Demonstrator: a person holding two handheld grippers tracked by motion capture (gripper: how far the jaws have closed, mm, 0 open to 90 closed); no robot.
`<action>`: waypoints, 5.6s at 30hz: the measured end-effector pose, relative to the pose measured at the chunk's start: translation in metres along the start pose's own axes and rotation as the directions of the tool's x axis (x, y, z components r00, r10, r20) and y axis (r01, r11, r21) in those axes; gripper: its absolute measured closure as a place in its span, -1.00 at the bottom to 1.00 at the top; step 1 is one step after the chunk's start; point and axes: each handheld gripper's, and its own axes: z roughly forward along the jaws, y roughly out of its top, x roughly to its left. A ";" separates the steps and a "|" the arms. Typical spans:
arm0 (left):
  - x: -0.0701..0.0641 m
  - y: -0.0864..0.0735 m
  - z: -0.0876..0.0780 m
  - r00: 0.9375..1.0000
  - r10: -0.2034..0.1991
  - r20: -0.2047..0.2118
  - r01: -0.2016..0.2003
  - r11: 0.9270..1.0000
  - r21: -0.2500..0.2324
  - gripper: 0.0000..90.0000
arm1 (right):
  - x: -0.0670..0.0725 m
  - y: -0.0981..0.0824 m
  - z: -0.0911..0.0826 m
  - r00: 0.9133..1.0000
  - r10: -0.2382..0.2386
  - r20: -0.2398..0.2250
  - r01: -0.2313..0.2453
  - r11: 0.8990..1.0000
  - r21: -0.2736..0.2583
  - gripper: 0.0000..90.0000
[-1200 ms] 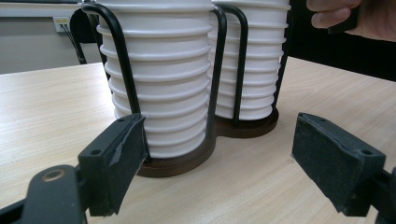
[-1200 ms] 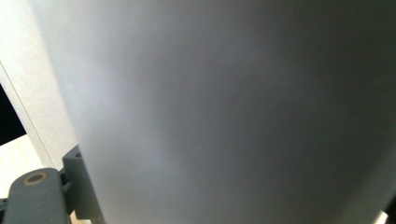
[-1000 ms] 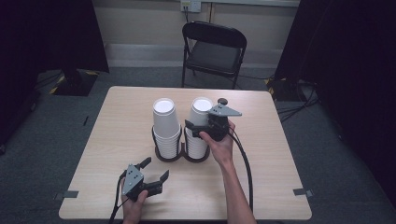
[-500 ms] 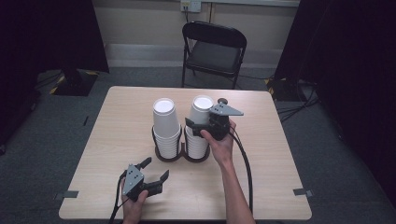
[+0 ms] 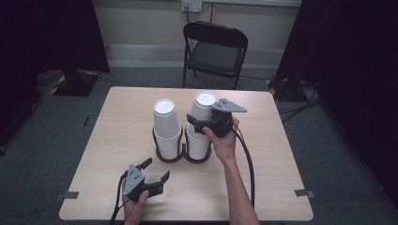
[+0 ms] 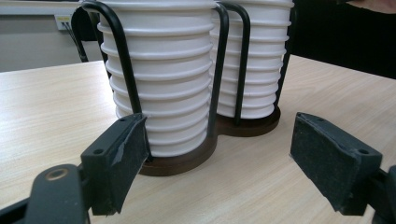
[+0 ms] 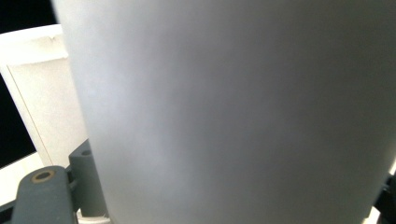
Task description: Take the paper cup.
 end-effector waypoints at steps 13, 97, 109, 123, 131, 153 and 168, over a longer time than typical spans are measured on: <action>0.000 0.000 0.000 1.000 0.001 0.009 -0.001 1.000 -0.002 -0.60 | -0.002 0.007 -0.006 1.000 0.016 -0.008 -0.016 1.000 -0.023 -0.68; 0.003 0.000 -0.001 1.000 -0.021 0.006 0.021 1.000 -0.006 -0.48 | -0.017 0.009 -0.117 0.983 0.158 0.097 -0.143 0.979 -0.146 -0.65; 0.005 0.001 -0.002 0.996 -0.040 0.077 0.040 0.999 0.001 -0.52 | -0.006 -0.033 -0.127 0.974 0.202 0.101 -0.193 0.976 -0.098 -0.65; -0.011 0.009 0.008 0.986 -0.048 0.157 0.049 0.999 -0.002 -0.42 | 0.012 -0.077 -0.128 0.960 0.275 0.055 -0.272 0.961 -0.055 -0.66; -0.018 0.015 0.014 0.981 -0.022 0.193 0.029 0.999 -0.032 -0.43 | 0.020 -0.093 -0.122 0.940 0.342 0.014 -0.341 0.939 -0.044 -0.66; -0.043 0.020 0.037 0.937 -0.007 0.348 0.053 0.991 -0.123 -0.19 | 0.053 -0.110 -0.103 0.902 0.422 -0.092 -0.423 0.906 0.012 -0.67; -0.054 0.018 0.048 0.930 0.036 0.367 0.036 0.982 -0.187 0.16 | 0.060 -0.108 -0.102 0.886 0.443 -0.142 -0.446 0.895 0.009 -0.67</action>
